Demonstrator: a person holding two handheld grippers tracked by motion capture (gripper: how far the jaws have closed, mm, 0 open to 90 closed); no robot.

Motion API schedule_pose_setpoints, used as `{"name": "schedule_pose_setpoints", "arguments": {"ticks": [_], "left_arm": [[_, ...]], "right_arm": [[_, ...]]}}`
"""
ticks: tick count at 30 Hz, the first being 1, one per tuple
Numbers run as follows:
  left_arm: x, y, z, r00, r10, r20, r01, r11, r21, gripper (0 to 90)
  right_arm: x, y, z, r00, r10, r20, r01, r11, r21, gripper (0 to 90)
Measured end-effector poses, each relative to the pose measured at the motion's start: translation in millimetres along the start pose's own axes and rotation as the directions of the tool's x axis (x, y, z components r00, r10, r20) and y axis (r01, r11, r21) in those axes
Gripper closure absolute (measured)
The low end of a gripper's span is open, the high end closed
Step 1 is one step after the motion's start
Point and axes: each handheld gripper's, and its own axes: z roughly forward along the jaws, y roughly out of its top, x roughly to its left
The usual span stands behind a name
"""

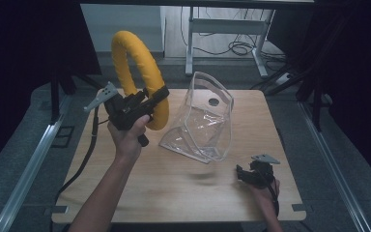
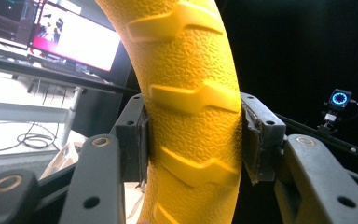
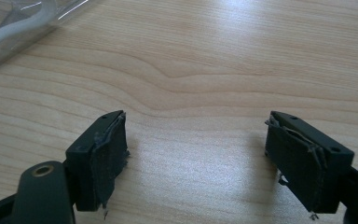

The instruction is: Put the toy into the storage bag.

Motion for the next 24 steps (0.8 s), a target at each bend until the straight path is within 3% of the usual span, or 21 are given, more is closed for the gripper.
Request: {"name": "schedule_pose_setpoints", "arguments": {"ticks": [18, 24], "left_arm": [[-23.3, 12.8, 31.7, 0.9976, 0.069, -0.008, -0.069, 0.9974, -0.022, 50.3], [-29.2, 15.6, 42.8, 0.9973, 0.074, 0.003, -0.074, 0.9972, -0.017, 50.4]], "right_arm": [[0.1, 0.1, -0.2, 1.0000, 0.000, 0.000, 0.000, 1.000, 0.001, 20.9], [0.2, 0.1, 0.0, 1.0000, 0.002, 0.001, -0.002, 1.000, 0.000, 20.9]]}}
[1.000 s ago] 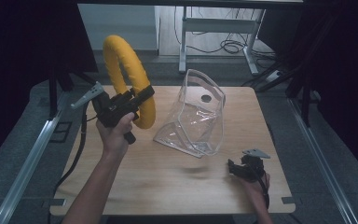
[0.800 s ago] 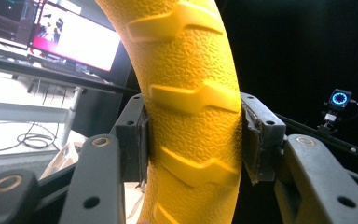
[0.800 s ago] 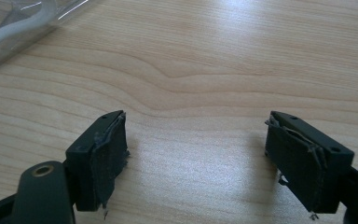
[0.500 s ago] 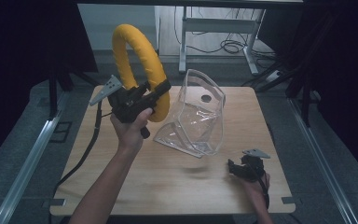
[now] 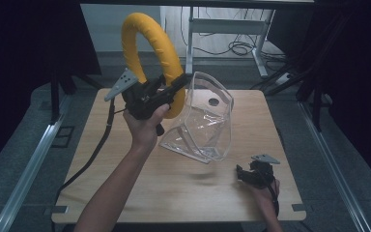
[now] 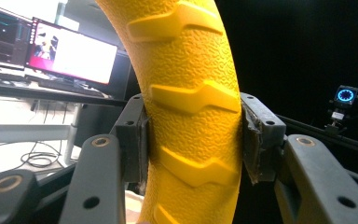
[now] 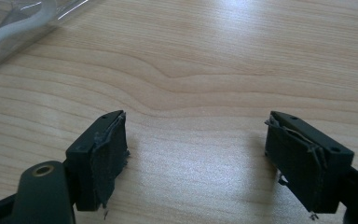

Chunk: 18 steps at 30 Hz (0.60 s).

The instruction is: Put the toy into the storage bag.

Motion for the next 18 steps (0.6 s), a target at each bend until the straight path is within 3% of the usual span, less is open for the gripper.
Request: {"name": "schedule_pose_setpoints", "arguments": {"ticks": [9, 18], "left_arm": [[-16.2, 5.0, 17.4, 0.9991, 0.025, 0.033, -0.025, 0.9997, 0.006, 50.3], [-40.1, -0.8, 37.7, 0.9946, 0.017, 0.102, -0.020, 0.9994, 0.028, 50.3]], "right_arm": [[-0.1, 0.0, -0.1, 1.0000, -0.002, -0.001, 0.002, 1.000, 0.001, 20.9], [0.0, 0.1, -0.1, 1.0000, 0.000, -0.001, 0.000, 1.000, 0.001, 21.0]]}}
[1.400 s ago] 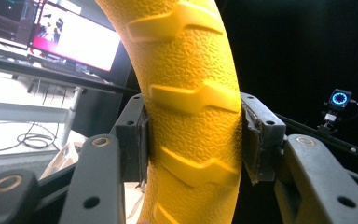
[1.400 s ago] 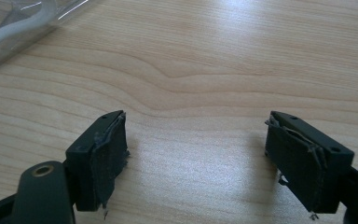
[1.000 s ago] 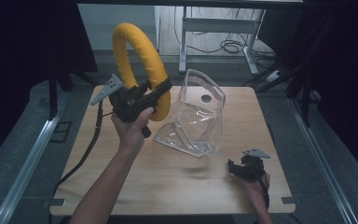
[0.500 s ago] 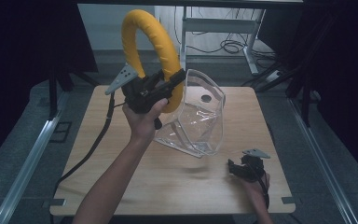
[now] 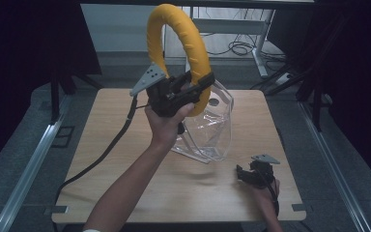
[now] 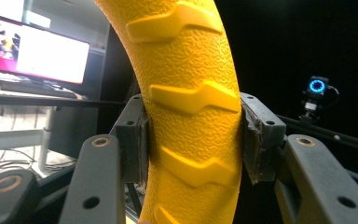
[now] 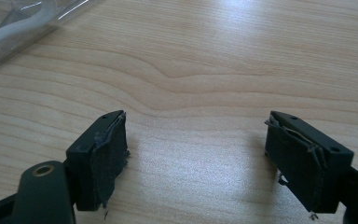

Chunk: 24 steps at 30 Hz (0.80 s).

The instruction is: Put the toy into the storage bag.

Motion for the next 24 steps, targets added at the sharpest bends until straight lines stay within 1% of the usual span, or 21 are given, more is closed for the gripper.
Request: {"name": "schedule_pose_setpoints", "arguments": {"ticks": [2, 8, 13, 16, 17, 24], "left_arm": [[-4.3, -2.0, 5.0, 0.9998, -0.006, 0.020, 0.006, 1.0000, 0.001, 50.3], [-17.2, -10.1, 19.0, 0.9991, 0.010, 0.042, -0.011, 0.9997, 0.023, 50.3], [-24.9, -16.2, 29.0, 0.9981, 0.003, 0.062, -0.006, 0.9993, 0.036, 50.3], [-26.5, -20.5, 32.8, 0.9973, -0.009, 0.073, 0.006, 0.9993, 0.037, 50.3], [-25.6, -23.7, 35.1, 0.9973, -0.018, 0.071, 0.015, 0.9989, 0.044, 50.3], [-23.1, -33.0, 43.6, 0.9970, -0.035, 0.069, 0.031, 0.9975, 0.063, 50.3]], "right_arm": [[0.0, 0.0, 0.0, 1.0000, 0.000, 0.000, 0.000, 1.000, 0.000, 21.1], [0.0, 0.0, 0.0, 1.0000, 0.000, 0.000, 0.000, 1.000, -0.001, 21.2], [0.0, 0.0, -0.1, 1.0000, 0.000, 0.000, 0.000, 1.000, 0.000, 21.2], [0.0, 0.0, 0.0, 1.0000, 0.000, -0.001, 0.000, 1.000, -0.001, 21.3], [0.0, 0.0, 0.0, 1.0000, 0.000, 0.000, 0.000, 1.000, -0.001, 21.3], [0.0, 0.0, 0.0, 1.0000, -0.001, 0.000, 0.001, 1.000, -0.001, 21.3]]}}
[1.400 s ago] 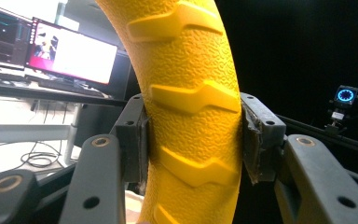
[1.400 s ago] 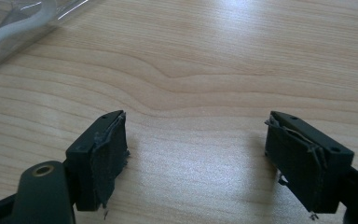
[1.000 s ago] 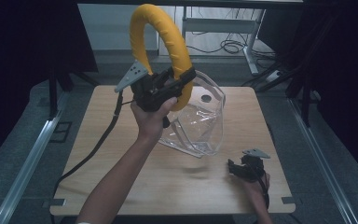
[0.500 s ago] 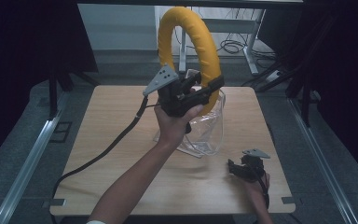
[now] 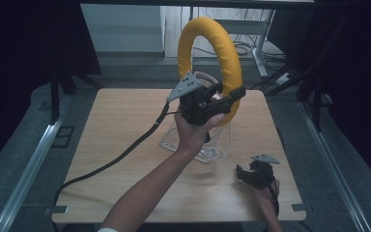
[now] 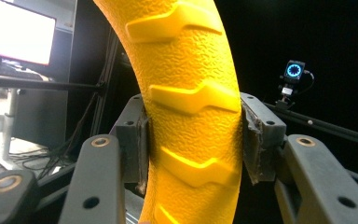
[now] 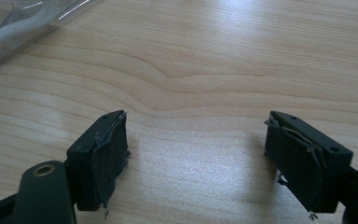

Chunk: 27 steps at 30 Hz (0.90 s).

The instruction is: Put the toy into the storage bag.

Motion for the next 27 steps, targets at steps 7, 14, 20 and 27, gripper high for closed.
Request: {"name": "schedule_pose_setpoints", "arguments": {"ticks": [7, 14, 20, 27], "left_arm": [[-1.7, -6.2, 12.1, 0.9990, -0.020, 0.039, 0.018, 0.9991, 0.039, 50.2], [-4.2, -14.5, 21.8, 0.9973, -0.044, 0.058, 0.042, 0.9981, 0.045, 50.2], [2.7, -25.0, 28.8, 0.9980, -0.047, 0.043, 0.044, 0.9966, 0.069, 50.2], [9.6, -36.8, 31.3, 0.9969, -0.068, 0.039, 0.064, 0.9938, 0.090, 50.2]], "right_arm": [[0.2, 0.0, -0.1, 1.0000, 0.000, 0.000, 0.000, 1.000, 0.000, 21.5], [0.2, -0.1, -0.2, 1.0000, -0.003, -0.001, 0.003, 1.000, -0.001, 21.9], [0.3, -0.1, -0.3, 1.0000, -0.003, -0.002, 0.003, 1.000, -0.001, 22.0], [0.4, -0.1, -0.3, 1.0000, -0.002, -0.004, 0.002, 1.000, 0.000, 22.2]]}}
